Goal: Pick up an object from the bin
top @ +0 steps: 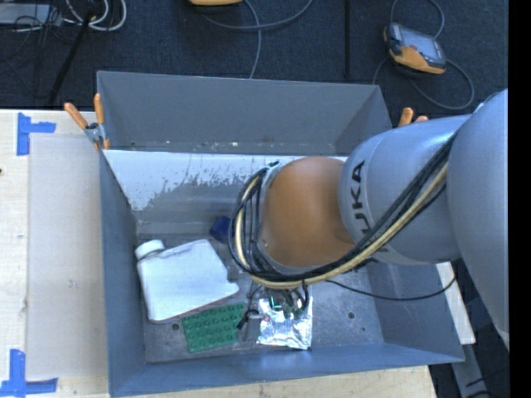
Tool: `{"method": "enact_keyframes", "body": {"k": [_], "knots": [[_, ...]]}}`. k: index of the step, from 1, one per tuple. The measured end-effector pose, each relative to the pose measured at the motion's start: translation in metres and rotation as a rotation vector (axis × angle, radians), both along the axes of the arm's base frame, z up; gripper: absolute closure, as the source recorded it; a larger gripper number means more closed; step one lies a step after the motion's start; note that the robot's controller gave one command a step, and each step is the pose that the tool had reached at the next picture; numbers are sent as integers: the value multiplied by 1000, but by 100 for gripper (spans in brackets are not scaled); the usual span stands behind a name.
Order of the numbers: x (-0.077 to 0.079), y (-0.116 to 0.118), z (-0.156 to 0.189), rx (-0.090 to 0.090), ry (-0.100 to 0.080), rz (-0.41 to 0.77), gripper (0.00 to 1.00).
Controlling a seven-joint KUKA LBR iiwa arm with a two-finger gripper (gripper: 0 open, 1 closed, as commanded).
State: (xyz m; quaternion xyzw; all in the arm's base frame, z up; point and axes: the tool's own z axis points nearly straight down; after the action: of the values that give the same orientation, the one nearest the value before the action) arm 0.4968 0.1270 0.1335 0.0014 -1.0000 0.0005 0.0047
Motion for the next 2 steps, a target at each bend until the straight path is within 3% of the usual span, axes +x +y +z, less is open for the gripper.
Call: {"method": "enact_keyframes", "body": {"k": [1,2], "knots": [[0,116,-56,7,-19,-92,0],[-9,119,-43,2,-11,-115,0]]}}
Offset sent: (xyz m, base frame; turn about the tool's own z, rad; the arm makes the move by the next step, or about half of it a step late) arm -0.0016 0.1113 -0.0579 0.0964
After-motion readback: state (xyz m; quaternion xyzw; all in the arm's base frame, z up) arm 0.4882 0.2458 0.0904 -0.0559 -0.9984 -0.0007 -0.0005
